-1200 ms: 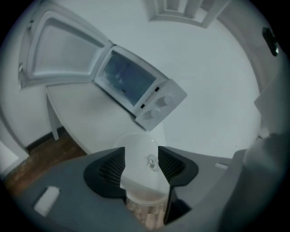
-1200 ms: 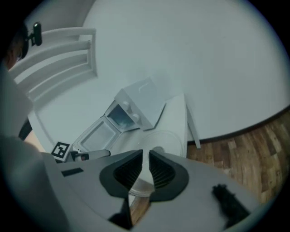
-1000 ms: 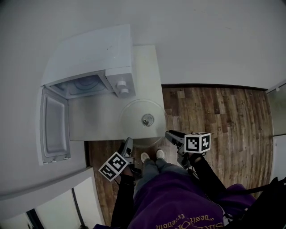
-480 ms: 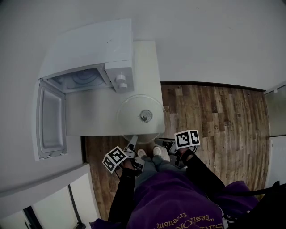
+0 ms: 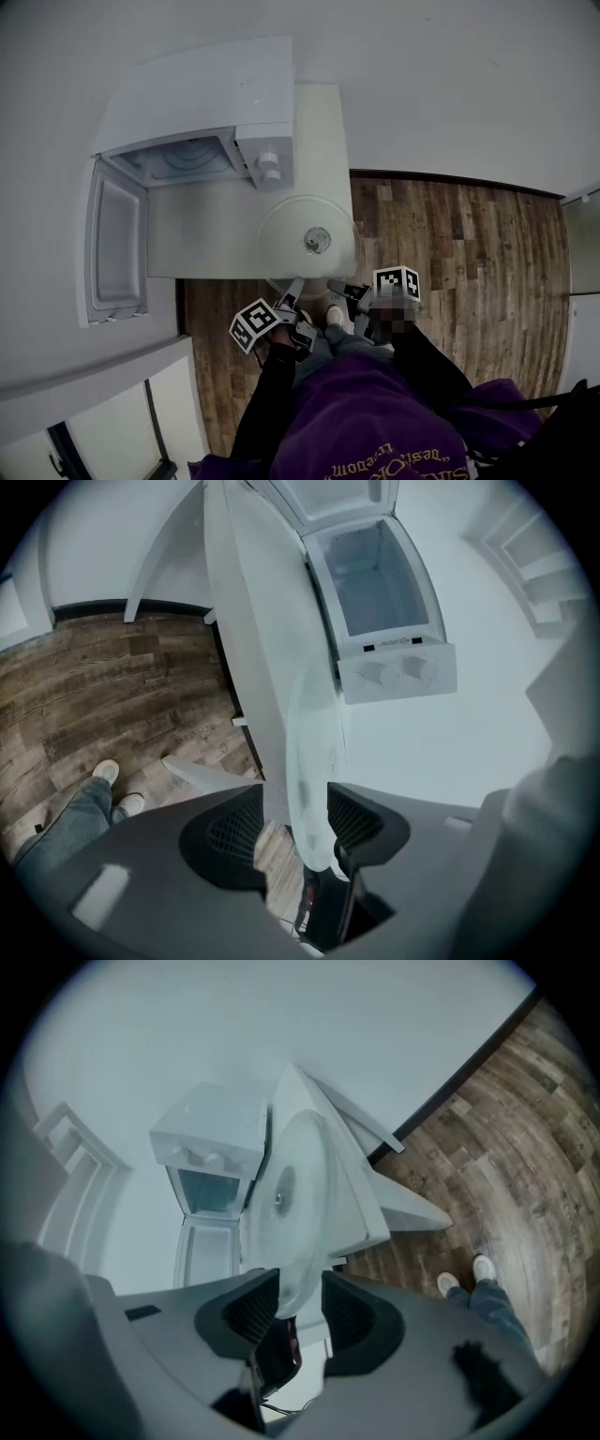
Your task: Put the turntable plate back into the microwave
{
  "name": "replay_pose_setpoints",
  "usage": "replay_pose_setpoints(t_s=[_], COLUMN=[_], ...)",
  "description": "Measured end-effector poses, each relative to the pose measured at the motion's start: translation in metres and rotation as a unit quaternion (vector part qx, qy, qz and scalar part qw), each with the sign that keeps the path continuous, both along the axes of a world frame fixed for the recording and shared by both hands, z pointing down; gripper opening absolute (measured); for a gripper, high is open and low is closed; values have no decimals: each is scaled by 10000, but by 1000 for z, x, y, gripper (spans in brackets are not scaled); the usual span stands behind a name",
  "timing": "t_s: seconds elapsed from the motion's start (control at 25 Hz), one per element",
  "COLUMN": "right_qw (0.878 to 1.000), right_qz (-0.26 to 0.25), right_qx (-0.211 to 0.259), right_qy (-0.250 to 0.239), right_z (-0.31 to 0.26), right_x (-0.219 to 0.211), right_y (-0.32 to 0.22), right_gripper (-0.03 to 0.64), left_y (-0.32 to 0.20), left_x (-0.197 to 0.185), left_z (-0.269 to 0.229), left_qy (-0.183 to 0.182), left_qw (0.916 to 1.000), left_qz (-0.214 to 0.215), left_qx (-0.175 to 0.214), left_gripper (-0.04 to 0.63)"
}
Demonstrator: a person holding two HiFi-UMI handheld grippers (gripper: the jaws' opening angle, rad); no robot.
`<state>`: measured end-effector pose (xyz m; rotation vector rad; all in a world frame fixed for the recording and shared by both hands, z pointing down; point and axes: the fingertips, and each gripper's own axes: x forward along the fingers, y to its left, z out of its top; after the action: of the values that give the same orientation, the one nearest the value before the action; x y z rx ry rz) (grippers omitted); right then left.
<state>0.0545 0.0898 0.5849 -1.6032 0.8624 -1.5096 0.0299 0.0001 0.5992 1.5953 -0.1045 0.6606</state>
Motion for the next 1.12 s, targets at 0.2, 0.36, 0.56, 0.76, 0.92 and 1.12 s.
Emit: replay_pose_setpoints(t_s=[0.2, 0.36, 0.56, 0.76, 0.92, 1.12], right_qw=[9996, 9989, 9984, 9979, 9977, 9972], right_qz=[-42, 270, 299, 278, 240, 248], right_qx=[252, 297, 376, 511, 612, 709], right_qy=[-114, -232, -295, -284, -179, -58], right_z=[1, 4, 5, 1, -7, -15], right_x=[-2, 2, 3, 3, 7, 12], right_y=[-14, -14, -13, -11, -10, -8], right_gripper=[145, 89, 74, 64, 56, 48], left_y=[-4, -8, -8, -5, -3, -1], left_x=[3, 4, 7, 6, 9, 15], left_z=[0, -3, -7, -10, -14, -18], left_qy=[101, 417, 547, 645, 749, 983], left_qw=[9998, 9989, 9978, 9965, 9948, 9902], left_qz=[-171, -209, -358, -466, -470, -506], left_qx=[43, -10, -137, -245, -506, -855], left_gripper=[157, 110, 74, 63, 59, 54])
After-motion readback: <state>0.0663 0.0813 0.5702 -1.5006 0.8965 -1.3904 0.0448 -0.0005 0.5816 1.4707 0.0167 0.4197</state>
